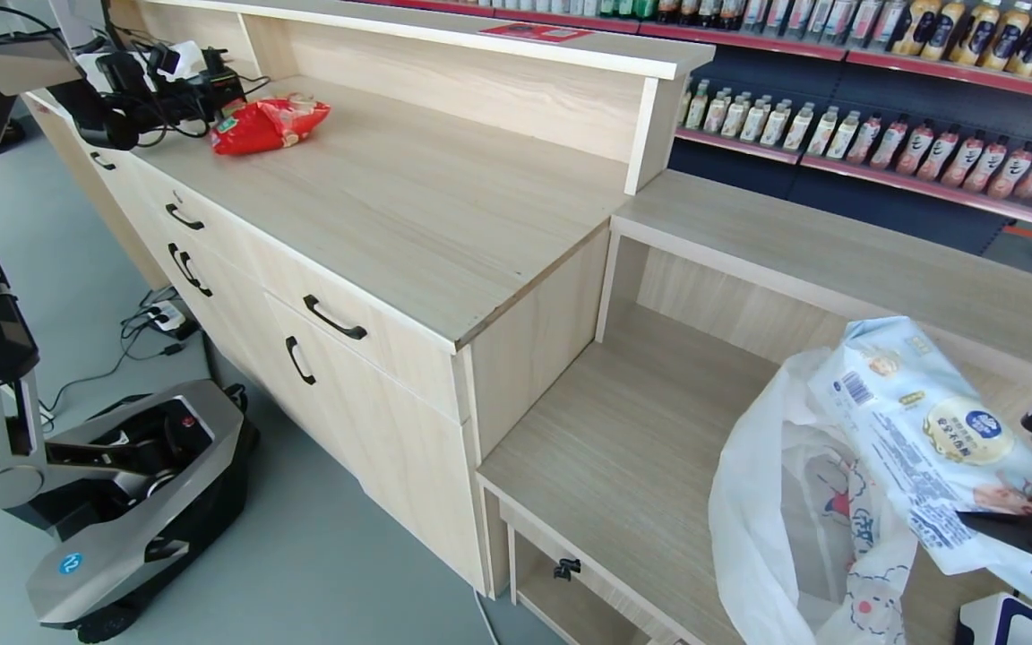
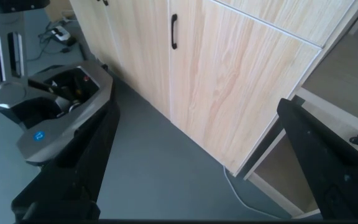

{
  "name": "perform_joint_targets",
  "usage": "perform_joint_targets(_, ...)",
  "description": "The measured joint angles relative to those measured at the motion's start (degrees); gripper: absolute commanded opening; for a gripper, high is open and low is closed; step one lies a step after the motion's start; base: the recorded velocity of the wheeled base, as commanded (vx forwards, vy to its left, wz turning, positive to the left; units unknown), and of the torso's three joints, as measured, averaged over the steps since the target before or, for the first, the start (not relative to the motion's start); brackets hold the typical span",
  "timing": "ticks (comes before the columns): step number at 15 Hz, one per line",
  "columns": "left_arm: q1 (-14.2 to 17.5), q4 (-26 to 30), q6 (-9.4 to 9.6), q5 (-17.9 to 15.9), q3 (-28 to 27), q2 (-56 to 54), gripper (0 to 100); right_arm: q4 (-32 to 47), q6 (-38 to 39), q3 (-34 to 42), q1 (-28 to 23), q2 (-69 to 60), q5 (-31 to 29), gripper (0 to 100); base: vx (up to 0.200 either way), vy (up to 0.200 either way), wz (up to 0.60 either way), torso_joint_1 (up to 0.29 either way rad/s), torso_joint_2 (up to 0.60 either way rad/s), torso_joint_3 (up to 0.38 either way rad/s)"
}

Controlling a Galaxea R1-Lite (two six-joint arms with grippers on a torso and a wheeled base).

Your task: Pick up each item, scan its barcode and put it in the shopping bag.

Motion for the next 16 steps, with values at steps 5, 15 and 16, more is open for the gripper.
perform_joint_targets(5,0.0,0.0,0.0,0.02,0.0,0.0,100,-0.11,-0.27,2.49,-0.02,4.12,4.16,0,0.0,0.0,0.0,0.0,0.0,0.0)
perform_joint_targets(15,0.0,0.0,0.02,0.0,0.0,0.0,100,-7.77,1.71,4.63,-1.43,14.64,15.03,0,0.0,0.0,0.0,0.0,0.0,0.0)
perform_joint_targets(16,0.0,0.0,0.0,0.02,0.0,0.0,100,-8.98,1.71,5.18,-1.68,15.36,15.06,0,0.0,0.0,0.0,0.0,0.0,0.0)
